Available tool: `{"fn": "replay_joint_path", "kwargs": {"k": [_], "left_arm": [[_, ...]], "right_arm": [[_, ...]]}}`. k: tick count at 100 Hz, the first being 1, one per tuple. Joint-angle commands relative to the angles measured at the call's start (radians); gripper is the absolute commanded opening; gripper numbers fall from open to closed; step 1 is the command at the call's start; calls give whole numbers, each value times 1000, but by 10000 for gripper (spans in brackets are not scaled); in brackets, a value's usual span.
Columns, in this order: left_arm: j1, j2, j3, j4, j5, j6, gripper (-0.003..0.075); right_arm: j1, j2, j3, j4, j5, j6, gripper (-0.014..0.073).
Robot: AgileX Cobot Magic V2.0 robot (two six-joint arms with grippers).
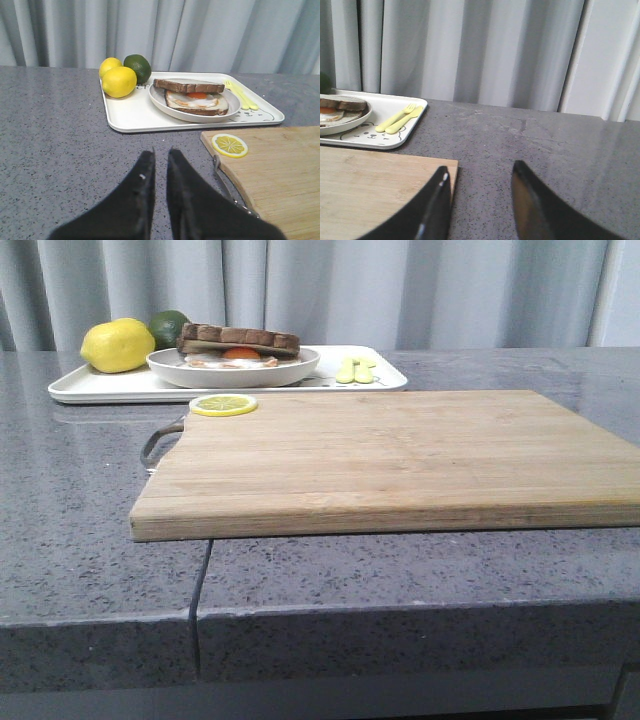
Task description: Place bread and move sandwich to tray
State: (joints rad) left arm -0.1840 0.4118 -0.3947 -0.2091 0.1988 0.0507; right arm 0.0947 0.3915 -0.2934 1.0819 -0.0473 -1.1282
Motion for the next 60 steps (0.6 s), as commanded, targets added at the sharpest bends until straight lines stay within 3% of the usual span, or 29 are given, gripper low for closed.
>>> {"fn": "replay_joint_path", "kwargs": {"k": [1,12,60], "left_arm": [[-9,3,-27,-13,-83,0,-19],[-9,3,-27,-13,-83,0,-20],[-9,3,-27,-13,-83,0,-20]], "right_arm": [[0,3,-26,0,-48,-11,100],[0,3,-26,2,-48,-10,-76],[0,3,-26,4,-40,-10,-70]]}}
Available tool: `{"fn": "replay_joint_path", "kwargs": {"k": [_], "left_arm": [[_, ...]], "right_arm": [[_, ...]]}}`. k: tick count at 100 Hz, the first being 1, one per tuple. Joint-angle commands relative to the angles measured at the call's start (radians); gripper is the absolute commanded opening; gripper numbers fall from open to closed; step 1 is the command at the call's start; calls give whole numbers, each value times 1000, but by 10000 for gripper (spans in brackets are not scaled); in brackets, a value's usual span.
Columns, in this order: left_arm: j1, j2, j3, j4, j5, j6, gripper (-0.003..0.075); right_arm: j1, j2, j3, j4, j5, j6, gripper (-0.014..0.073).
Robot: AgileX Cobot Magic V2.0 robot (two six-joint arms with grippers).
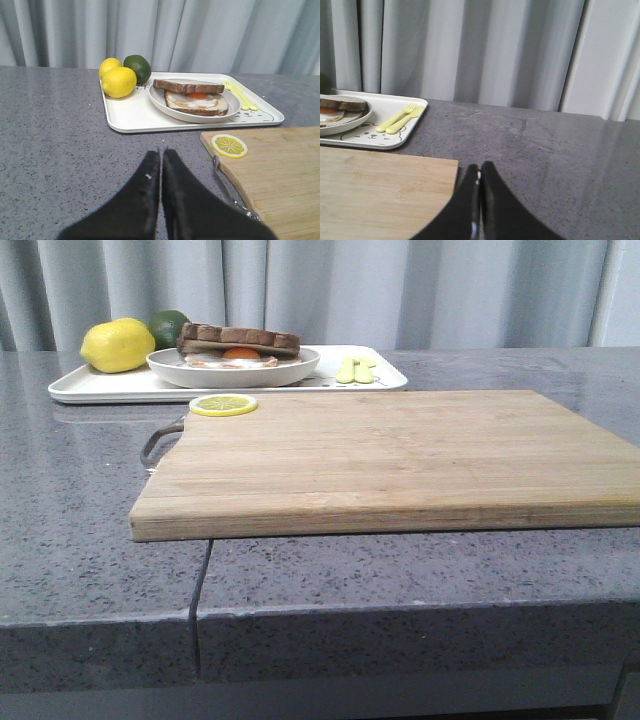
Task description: Place bread and move sandwich to tray
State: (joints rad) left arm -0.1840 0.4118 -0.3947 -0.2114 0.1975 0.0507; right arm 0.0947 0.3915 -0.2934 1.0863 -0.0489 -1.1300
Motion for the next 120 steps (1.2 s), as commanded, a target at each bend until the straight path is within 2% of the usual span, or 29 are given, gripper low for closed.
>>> {"fn": "replay_joint_path", "kwargs": {"k": [1,32,42,54,84,120], "left_arm": [[-9,3,-27,-11,-82,0,-20],[-9,3,-27,-11,-80,0,-20],[-4,-2,-19,49,-78,0,-20],[20,-41,50,138,-82,0,-19],[100,-263,279,149,-87,0,-20],[167,-439,384,162,-87,0,-20]], "right_arm": [[0,3,-26,-1,-38,-9,-70],[0,3,-26,-1,-38,-9,-70],[0,3,-26,-1,-39,-9,-70],[0,3,-26,-1,-39,-9,-70],[0,3,-26,-1,-39,-9,-70],[0,3,-26,-1,-39,-9,-70]]}}
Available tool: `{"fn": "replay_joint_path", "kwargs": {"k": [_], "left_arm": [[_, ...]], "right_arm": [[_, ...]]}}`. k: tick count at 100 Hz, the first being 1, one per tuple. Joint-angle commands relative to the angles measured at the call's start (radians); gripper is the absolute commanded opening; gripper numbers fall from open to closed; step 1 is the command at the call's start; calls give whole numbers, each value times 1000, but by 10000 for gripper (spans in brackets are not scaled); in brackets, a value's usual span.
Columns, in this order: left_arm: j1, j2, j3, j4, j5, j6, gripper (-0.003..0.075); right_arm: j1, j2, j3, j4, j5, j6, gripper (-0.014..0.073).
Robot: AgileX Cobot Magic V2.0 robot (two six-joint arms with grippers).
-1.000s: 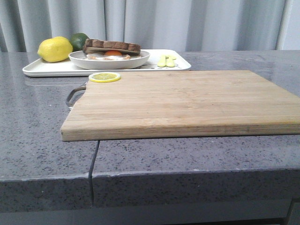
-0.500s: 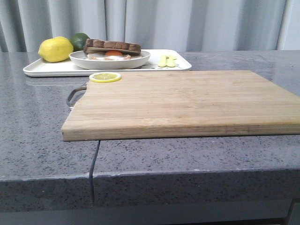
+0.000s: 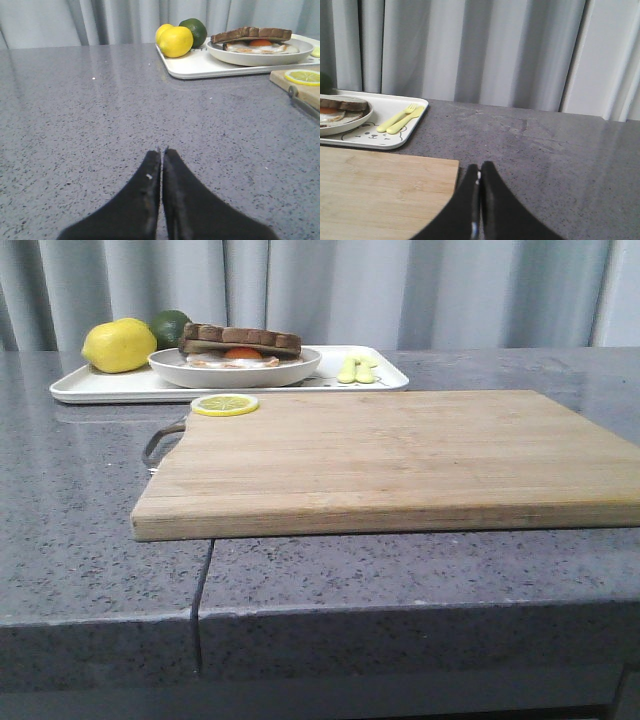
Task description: Place bread and move sandwich to tray
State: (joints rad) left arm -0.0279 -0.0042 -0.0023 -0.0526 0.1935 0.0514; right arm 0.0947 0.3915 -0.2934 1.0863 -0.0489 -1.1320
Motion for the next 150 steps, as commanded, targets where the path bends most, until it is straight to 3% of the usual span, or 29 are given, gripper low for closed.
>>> {"fn": "replay_joint_path", "kwargs": {"k": [1,150], "left_arm": [[11,-26,-8,3,-83,-1,-20],[13,-32,18,4,-78,-1,-20]], "right_arm": [[0,3,-26,-1,-39,-6,-70],[0,3,-26,-3,-40,-7,-70]]}}
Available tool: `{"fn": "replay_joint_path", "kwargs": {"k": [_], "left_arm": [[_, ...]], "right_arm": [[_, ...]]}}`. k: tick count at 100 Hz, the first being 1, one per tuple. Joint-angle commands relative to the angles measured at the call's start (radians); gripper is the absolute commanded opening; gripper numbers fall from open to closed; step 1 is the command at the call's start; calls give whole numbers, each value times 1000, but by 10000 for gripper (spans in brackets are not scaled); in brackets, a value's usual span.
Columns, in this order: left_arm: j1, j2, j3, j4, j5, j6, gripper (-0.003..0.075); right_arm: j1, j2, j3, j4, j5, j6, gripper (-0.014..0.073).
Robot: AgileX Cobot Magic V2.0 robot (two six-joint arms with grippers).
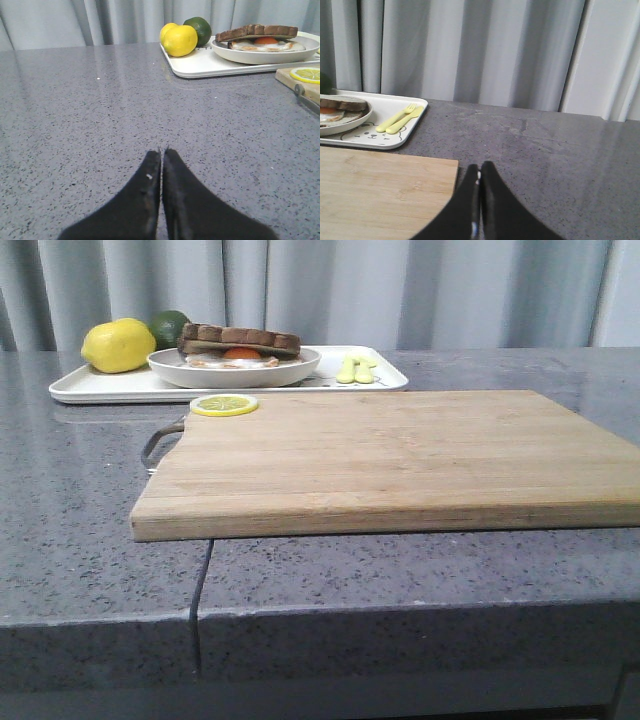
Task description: Place bread and move sandwich to tray
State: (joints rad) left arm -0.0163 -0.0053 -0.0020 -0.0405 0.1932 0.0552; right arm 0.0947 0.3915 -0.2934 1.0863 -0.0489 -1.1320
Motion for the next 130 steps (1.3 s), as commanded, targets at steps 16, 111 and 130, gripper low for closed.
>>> {"fn": "replay_joint_path", "kwargs": {"k": [16,111,130], "left_arm": [[1,-31,17,-8,-78,-4,-19],[1,-31,17,-8,-78,-4,-20],[1,-31,17,-8,-78,-4,-20]], "right_arm": [[0,-13,-26,-182,6,85,-70],[-2,-424,323,-1139,18,1081,-70],[-2,-422,323,-1138,26,1083,-70]]}}
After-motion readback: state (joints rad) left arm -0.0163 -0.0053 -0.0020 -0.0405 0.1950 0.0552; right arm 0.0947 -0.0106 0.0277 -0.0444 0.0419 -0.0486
